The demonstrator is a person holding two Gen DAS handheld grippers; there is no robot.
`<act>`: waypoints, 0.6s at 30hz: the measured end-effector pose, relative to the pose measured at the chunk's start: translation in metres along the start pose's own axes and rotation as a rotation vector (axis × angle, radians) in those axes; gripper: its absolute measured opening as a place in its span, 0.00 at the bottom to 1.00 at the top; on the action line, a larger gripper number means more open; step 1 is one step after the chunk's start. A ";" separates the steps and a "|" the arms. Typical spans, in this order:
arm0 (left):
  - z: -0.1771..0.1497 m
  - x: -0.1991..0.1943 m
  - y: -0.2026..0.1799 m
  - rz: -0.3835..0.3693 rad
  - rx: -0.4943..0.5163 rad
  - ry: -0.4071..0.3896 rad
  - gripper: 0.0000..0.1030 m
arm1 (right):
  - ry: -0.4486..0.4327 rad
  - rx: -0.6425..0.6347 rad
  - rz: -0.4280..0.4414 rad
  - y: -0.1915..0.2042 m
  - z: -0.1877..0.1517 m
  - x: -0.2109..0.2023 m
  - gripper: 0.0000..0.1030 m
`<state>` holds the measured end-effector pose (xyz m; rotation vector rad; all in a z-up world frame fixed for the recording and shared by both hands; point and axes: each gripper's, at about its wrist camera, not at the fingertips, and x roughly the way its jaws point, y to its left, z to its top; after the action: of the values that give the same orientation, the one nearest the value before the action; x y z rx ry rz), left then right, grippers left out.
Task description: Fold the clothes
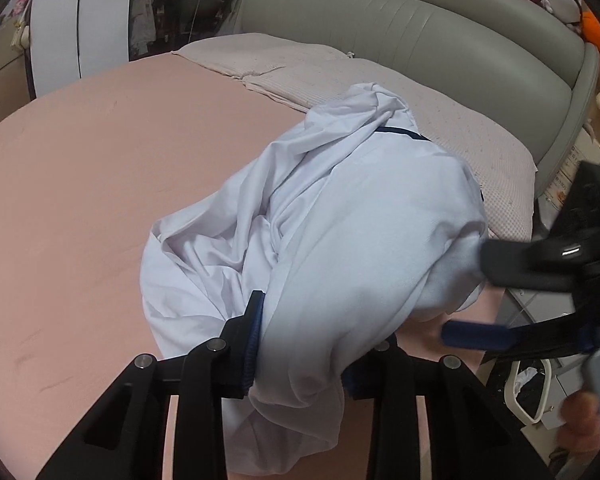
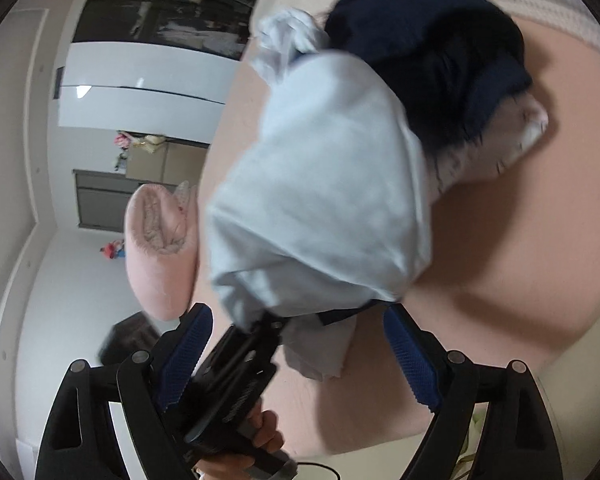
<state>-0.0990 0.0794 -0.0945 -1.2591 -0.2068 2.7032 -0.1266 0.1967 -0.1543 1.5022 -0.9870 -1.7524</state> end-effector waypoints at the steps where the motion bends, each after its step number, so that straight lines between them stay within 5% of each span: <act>1: 0.002 0.000 -0.002 -0.004 -0.003 -0.002 0.28 | 0.001 0.012 -0.006 -0.002 0.001 0.006 0.85; 7: 0.004 -0.001 -0.004 -0.039 -0.025 0.015 0.28 | -0.030 0.151 0.097 -0.004 0.013 0.036 0.85; 14: -0.002 0.002 0.010 -0.120 -0.119 0.063 0.26 | -0.036 0.154 0.091 0.011 0.022 0.046 0.85; 18: -0.006 0.002 0.002 -0.101 -0.070 0.068 0.26 | -0.033 0.160 0.064 0.009 0.029 0.054 0.85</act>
<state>-0.0961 0.0778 -0.0999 -1.3197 -0.3502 2.5848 -0.1644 0.1509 -0.1733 1.5258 -1.2036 -1.6922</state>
